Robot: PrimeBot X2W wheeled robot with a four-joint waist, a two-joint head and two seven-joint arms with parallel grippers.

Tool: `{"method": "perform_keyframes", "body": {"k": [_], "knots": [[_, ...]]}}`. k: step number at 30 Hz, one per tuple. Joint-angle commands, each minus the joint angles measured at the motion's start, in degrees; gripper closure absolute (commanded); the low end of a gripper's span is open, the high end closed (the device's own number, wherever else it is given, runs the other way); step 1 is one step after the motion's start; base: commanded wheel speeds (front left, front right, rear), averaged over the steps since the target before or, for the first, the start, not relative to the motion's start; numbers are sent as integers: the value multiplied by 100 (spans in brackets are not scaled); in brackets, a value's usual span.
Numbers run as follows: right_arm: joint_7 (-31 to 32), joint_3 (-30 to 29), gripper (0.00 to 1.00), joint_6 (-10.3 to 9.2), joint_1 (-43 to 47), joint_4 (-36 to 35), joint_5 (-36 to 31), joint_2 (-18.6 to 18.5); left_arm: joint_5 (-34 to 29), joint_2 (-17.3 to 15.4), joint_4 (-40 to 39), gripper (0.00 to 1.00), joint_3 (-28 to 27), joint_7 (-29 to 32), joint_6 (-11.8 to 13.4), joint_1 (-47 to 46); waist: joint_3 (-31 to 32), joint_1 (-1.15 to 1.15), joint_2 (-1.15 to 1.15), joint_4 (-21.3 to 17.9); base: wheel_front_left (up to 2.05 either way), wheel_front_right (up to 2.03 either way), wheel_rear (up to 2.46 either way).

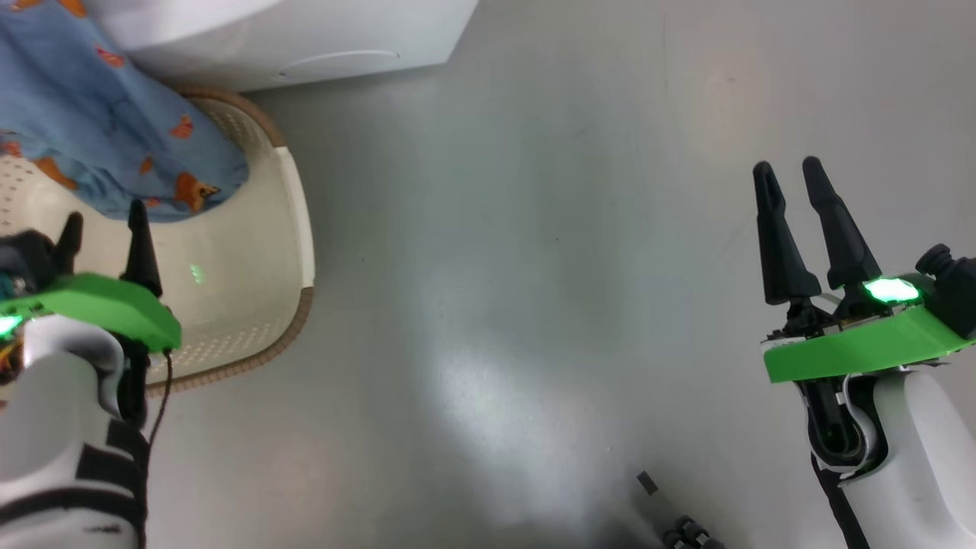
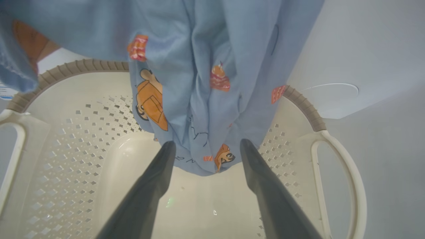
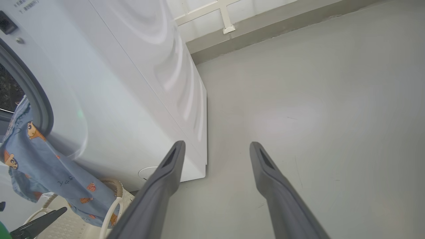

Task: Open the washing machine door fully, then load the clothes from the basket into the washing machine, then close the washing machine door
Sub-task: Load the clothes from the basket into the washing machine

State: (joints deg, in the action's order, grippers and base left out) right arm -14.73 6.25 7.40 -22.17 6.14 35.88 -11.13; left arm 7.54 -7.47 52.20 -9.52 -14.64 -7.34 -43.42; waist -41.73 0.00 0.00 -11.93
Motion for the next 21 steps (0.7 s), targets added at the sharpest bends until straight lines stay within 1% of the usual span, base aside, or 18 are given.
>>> {"method": "perform_keyframes", "body": {"k": [1, 3, 4, 7, 11, 19, 20, 21], "knots": [[-27, 149, 0, 9, 49, -144, 26, -15, 64, -297, 210, 0, -23, -36, -12, -154, -143, 0, 0, -103, 0, 0, 0], [-27, 175, 0, 9, 37, -145, 28, -8, 73, -358, 327, 0, 16, -36, -12, -268, -174, 0, 0, -126, 0, 0, 0], [-27, 224, 0, 9, 15, -147, 34, 6, 131, -457, 542, 0, 90, -36, -13, -473, -231, 0, 0, -174, 0, 0, 0], [-27, 257, 0, 9, -1, -142, 41, 13, 192, -521, 716, 0, 209, -36, -13, -653, -278, 0, 0, -208, 0, 0, 0], [-27, 313, 0, 9, -48, -148, 57, 26, 345, -662, 1019, 0, 514, -36, -13, -968, -384, 0, 0, -287, 0, 0, 0], [-27, 382, 0, 9, -84, -169, 60, 26, 730, -910, 1232, 0, 877, -36, -14, -1401, -481, 0, 0, -390, 0, 0, 0], [-27, 384, 0, 9, -88, -171, 60, 24, 769, -936, 1241, 5, 907, -36, -14, -1439, -486, 0, 0, -399, 0, 0, 0], [-27, 386, 0, 9, -88, -170, 59, 22, 808, -940, 1244, 43, 934, -36, -14, -1461, -482, 0, 0, -404, 0, 0, 0]]}}
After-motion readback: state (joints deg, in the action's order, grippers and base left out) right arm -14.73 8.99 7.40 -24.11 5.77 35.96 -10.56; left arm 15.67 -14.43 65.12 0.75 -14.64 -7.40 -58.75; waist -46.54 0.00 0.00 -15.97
